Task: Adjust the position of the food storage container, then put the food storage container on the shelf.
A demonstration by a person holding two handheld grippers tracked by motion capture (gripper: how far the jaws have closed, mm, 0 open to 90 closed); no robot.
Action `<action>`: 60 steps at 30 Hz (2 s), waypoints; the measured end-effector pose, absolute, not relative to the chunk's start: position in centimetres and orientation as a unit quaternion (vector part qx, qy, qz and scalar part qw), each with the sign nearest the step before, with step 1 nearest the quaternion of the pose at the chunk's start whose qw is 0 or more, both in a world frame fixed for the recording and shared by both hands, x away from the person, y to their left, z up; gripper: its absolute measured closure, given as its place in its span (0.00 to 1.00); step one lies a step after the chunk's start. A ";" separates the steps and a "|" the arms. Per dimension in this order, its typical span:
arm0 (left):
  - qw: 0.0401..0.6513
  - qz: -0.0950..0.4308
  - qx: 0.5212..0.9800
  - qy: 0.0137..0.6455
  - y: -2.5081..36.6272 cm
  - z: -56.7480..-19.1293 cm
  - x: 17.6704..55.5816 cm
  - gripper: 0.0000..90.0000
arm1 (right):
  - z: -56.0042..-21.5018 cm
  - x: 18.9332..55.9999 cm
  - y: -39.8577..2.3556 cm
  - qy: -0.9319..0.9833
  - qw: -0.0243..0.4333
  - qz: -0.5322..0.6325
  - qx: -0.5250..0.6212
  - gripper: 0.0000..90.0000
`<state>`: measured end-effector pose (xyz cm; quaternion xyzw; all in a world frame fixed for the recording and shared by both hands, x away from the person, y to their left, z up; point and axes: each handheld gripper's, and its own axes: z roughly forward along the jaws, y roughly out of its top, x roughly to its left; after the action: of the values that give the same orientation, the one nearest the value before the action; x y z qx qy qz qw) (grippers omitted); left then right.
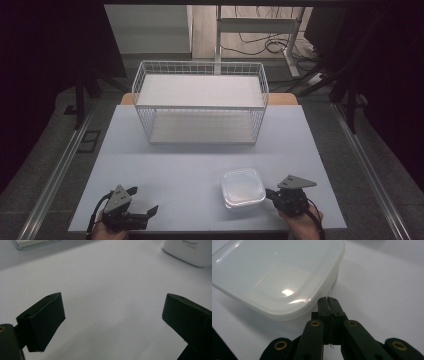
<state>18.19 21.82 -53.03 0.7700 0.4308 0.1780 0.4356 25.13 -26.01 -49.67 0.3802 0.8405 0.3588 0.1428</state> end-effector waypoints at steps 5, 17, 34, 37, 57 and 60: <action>0.442 0.177 0.763 0.437 22.0 -53.0 18.2 0.04 | -50.0 25.1 -24.3 0.841 0.129 0.369 0.373 0.99; 0.438 0.179 0.765 0.436 21.9 -53.1 18.3 0.03 | -50.7 26.0 -20.6 0.842 0.101 0.387 0.364 0.99; 0.435 0.175 0.774 0.425 21.6 -53.2 18.3 0.04 | -49.5 26.3 -20.3 0.843 0.129 0.394 0.343 0.61; 0.436 0.170 0.777 0.421 21.5 -53.3 18.3 0.04 | -49.8 25.8 -20.9 0.852 0.150 0.376 0.331 0.38; 0.443 0.114 0.794 0.402 18.8 -51.8 20.9 0.05 | -48.7 25.8 -21.5 0.838 0.124 0.391 0.360 0.19; 0.437 0.121 0.797 0.398 17.9 -51.4 21.7 0.08 | -48.3 26.0 -21.3 0.832 0.114 0.408 0.357 0.19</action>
<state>21.72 17.92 -51.36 0.7971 0.3981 0.1214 0.4375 26.00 -21.31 -48.33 0.3573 0.8324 0.4079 0.1143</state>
